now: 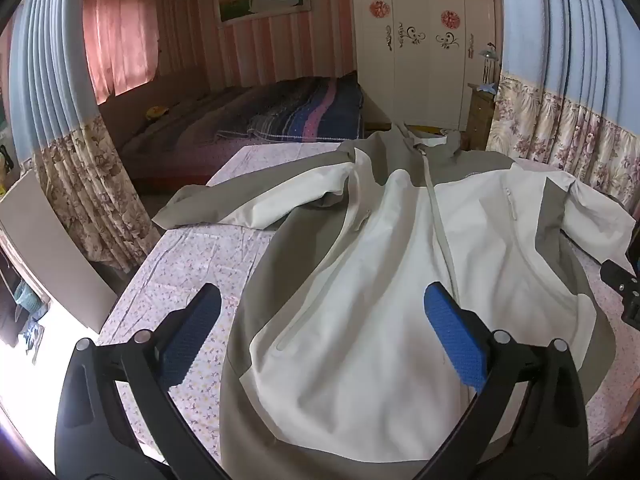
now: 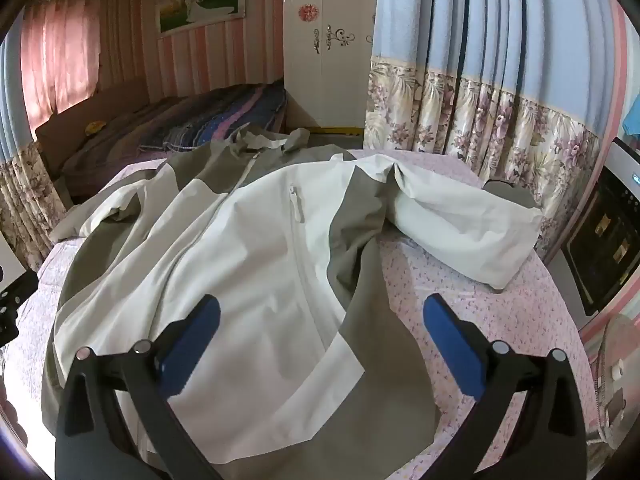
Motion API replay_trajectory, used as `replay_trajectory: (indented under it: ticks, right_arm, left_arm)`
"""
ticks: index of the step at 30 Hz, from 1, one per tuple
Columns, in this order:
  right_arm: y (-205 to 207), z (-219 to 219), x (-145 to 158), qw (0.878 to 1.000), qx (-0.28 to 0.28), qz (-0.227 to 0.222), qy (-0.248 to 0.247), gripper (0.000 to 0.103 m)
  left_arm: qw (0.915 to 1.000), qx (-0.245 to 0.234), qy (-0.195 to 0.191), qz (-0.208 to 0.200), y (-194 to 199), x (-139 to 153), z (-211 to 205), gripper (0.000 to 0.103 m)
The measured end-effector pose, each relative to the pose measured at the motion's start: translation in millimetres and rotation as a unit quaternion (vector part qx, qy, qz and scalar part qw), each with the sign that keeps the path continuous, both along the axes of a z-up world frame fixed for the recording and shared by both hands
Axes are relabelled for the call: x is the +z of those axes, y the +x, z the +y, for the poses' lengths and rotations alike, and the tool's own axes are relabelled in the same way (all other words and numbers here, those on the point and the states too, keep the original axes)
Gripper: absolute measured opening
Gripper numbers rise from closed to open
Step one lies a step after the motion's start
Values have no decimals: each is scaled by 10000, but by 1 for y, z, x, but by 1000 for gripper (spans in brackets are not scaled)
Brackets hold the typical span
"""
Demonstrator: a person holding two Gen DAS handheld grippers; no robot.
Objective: Fold large clothes
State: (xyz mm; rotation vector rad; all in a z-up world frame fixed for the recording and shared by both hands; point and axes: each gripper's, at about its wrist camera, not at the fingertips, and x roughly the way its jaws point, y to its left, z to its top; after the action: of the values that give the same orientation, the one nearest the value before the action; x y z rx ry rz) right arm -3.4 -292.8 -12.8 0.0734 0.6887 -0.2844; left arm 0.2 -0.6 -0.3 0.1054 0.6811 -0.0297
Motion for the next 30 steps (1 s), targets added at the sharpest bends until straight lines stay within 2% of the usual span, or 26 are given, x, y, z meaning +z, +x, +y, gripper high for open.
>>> replay_trajectory:
  ticks: [30]
  right_arm:
    - [5,0,1,9999,-27,15,-109,102]
  left_arm:
    - [10000,-42,-79,36,0,0,1,100]
